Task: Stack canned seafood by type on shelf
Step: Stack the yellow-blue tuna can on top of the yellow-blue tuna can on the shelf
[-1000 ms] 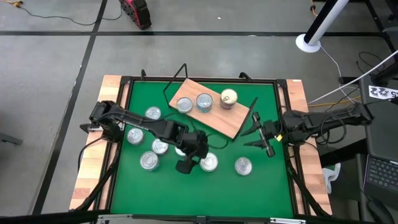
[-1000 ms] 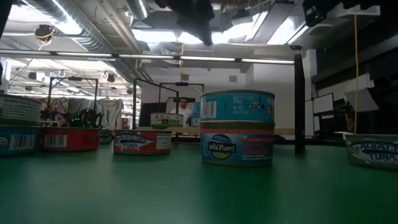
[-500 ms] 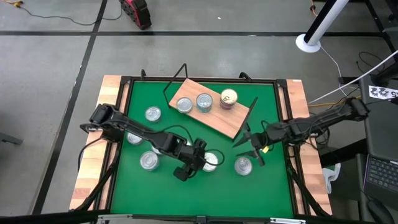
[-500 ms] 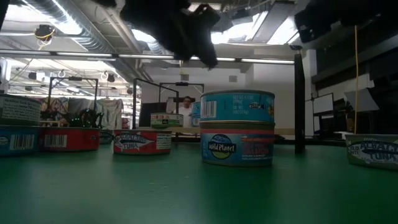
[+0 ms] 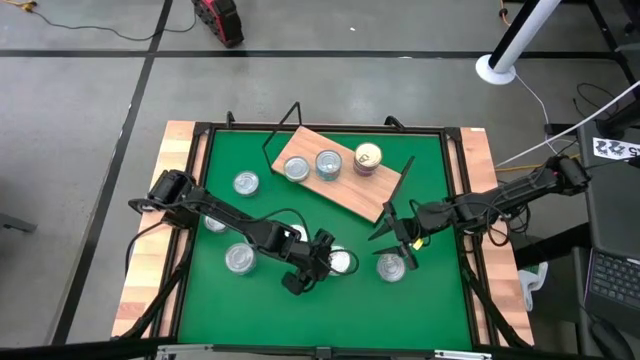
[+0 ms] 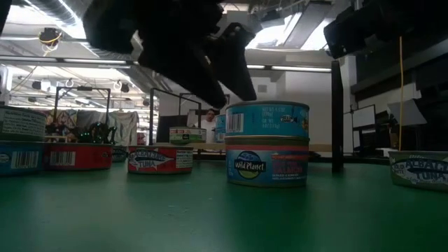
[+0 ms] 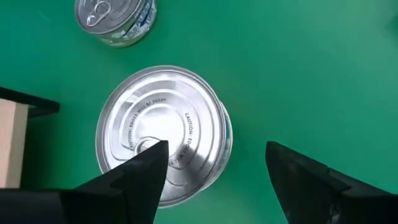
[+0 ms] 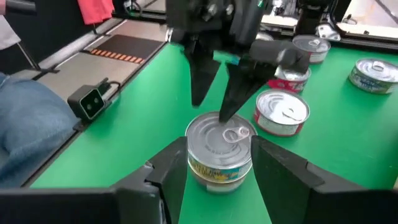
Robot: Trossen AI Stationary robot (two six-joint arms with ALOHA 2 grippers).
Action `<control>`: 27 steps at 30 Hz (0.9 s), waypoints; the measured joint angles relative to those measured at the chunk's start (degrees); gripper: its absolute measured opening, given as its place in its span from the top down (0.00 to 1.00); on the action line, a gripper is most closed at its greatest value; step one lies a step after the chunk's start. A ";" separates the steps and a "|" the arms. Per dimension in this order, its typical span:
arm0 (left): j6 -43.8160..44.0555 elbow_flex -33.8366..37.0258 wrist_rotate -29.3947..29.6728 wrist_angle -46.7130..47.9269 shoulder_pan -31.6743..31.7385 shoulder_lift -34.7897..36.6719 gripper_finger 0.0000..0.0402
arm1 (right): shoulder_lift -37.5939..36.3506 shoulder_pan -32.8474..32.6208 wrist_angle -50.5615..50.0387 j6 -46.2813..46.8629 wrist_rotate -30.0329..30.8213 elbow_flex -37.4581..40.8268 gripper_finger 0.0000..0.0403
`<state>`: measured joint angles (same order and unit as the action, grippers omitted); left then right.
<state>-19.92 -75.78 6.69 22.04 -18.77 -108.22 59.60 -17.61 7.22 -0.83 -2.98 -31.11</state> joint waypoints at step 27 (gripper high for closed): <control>-1.71 0.28 4.69 0.06 2.44 -0.40 0.75 | -0.03 0.01 0.39 0.10 0.66 0.00 0.56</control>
<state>-21.63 -75.50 11.38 22.11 -16.33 -108.62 59.57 -17.61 7.62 -0.73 -2.33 -31.11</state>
